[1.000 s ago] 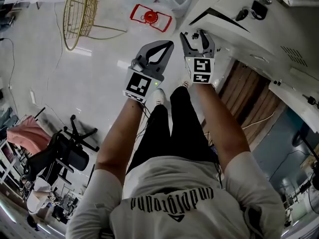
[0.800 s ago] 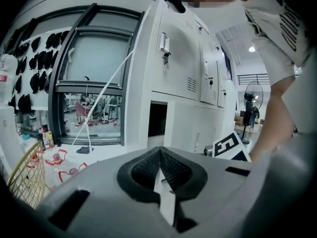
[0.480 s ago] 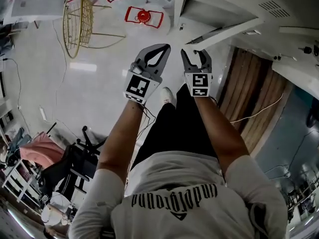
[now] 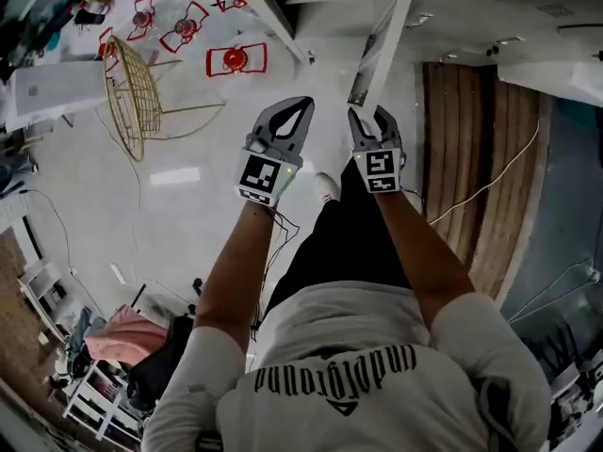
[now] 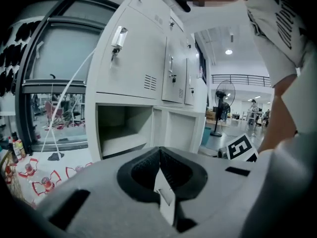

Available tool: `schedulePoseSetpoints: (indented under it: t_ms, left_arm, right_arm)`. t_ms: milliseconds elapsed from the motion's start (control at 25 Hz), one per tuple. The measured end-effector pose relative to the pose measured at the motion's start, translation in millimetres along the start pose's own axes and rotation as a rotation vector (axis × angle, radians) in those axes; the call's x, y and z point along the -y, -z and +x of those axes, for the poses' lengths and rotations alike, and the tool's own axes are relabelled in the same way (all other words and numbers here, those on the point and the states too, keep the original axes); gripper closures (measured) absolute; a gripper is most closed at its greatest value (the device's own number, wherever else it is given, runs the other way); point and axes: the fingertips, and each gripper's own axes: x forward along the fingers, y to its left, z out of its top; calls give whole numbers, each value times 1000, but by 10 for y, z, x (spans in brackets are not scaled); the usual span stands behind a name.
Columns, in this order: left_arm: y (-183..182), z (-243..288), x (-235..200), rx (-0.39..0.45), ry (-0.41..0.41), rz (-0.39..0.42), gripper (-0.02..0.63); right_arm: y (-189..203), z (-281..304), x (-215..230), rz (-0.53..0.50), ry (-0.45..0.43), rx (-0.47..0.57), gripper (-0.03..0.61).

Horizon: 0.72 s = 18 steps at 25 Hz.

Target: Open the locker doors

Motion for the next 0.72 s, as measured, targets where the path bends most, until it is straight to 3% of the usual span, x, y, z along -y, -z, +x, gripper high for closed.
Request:
schedulePoseSetpoints:
  t_ms: [440,720]
  left_arm:
    - [-112,536,572,-12,126,21,606]
    - [-220,609,617,-2,124,21,606]
  right_arm:
    - [430,-647,963,65,140,-39,489]
    - [466,-716,1195,62,150,-42,489]
